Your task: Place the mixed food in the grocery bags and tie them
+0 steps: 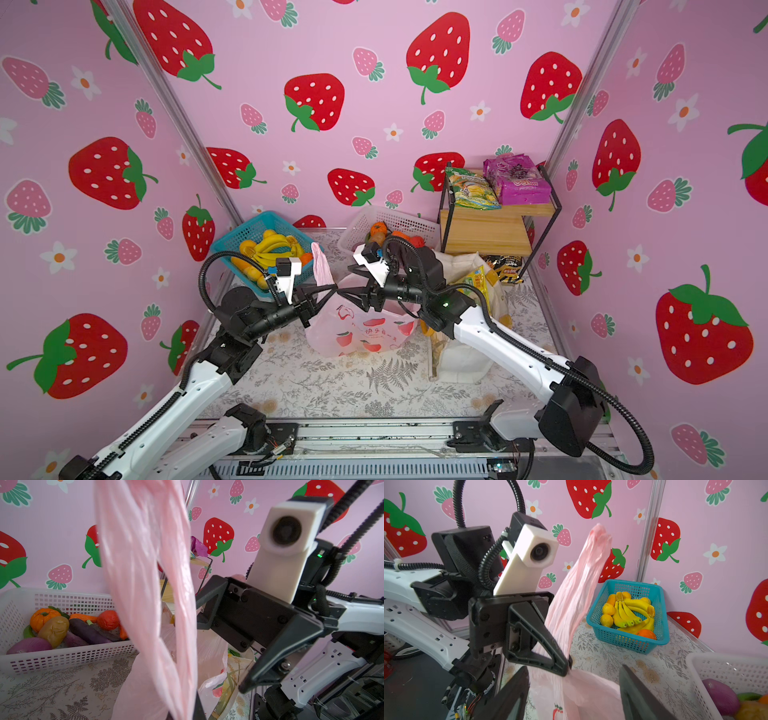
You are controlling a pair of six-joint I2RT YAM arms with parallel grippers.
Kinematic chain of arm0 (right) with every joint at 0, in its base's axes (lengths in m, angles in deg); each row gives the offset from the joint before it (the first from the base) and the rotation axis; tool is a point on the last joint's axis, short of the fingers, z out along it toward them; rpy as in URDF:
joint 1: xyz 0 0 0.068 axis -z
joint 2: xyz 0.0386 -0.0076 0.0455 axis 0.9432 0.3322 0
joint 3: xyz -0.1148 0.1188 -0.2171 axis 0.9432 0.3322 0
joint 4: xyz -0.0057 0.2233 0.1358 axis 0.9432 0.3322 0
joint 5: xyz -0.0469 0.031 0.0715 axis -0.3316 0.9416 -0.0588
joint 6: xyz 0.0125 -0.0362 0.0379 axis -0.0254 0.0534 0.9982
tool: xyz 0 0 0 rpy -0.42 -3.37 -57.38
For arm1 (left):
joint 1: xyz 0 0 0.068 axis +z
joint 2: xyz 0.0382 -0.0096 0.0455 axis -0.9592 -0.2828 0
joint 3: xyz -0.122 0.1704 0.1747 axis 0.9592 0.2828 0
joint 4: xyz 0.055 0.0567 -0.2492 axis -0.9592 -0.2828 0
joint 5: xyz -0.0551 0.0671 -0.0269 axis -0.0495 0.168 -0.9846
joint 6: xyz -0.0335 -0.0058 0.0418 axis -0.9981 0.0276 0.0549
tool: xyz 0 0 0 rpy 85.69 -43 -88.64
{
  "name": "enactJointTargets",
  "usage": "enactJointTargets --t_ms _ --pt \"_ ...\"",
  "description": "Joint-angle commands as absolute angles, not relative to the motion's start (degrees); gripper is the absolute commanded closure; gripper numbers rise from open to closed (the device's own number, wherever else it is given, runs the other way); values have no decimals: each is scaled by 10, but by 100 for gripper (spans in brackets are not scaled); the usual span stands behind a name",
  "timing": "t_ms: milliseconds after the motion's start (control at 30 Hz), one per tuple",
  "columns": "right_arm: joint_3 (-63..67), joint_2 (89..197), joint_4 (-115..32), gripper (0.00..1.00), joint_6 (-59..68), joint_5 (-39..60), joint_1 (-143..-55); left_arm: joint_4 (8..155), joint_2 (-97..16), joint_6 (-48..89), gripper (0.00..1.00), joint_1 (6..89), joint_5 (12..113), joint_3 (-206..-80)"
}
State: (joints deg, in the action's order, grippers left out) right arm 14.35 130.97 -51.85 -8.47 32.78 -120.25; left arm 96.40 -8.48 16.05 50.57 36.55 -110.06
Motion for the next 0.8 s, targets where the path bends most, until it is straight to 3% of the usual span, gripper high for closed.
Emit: enactJointTargets --t_ms 0,300,433,567,667,767 --pt "173 1283 -566 30 -111 308 -1205 1003 -75 154 100 508 358 -1095" --pt "127 1308 -618 35 -42 318 -1205 1001 -60 199 100 507 352 -1071" --pt "95 1361 -669 35 21 406 -1207 1007 -60 203 100 506 352 -1060" --pt "94 1396 -710 37 57 425 -1215 1006 -58 205 100 505 347 -1058" --pt "80 1419 -722 47 68 445 -1228 1003 -61 207 100 504 347 -1058" --pt "80 1426 -717 72 63 421 -1232 1003 -62 207 100 504 346 -1057"
